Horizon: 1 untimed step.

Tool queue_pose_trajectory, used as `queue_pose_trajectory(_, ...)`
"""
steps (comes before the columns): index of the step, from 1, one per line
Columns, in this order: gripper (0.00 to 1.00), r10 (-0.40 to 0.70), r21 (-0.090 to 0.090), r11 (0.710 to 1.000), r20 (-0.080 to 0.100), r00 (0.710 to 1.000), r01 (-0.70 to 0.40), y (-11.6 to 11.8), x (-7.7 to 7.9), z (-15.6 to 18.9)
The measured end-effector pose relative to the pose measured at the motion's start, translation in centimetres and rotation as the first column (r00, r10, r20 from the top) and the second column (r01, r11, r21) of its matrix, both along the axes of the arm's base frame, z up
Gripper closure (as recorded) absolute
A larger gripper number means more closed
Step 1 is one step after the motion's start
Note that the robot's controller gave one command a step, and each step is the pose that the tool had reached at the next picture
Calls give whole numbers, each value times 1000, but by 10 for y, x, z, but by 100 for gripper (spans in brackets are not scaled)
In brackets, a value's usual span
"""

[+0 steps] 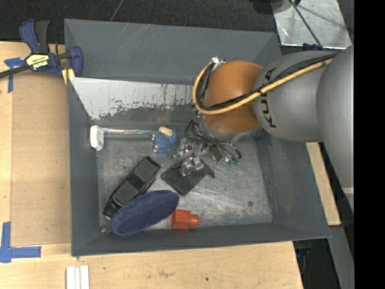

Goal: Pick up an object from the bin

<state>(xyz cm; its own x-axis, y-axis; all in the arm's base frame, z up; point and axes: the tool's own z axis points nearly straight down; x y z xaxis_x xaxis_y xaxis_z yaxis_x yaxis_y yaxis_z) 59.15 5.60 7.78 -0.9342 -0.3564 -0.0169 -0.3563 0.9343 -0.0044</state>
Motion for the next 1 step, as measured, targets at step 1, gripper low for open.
queue_pose_trajectory(1,100,77,-1,997,-3,997,-77,4,11,177)
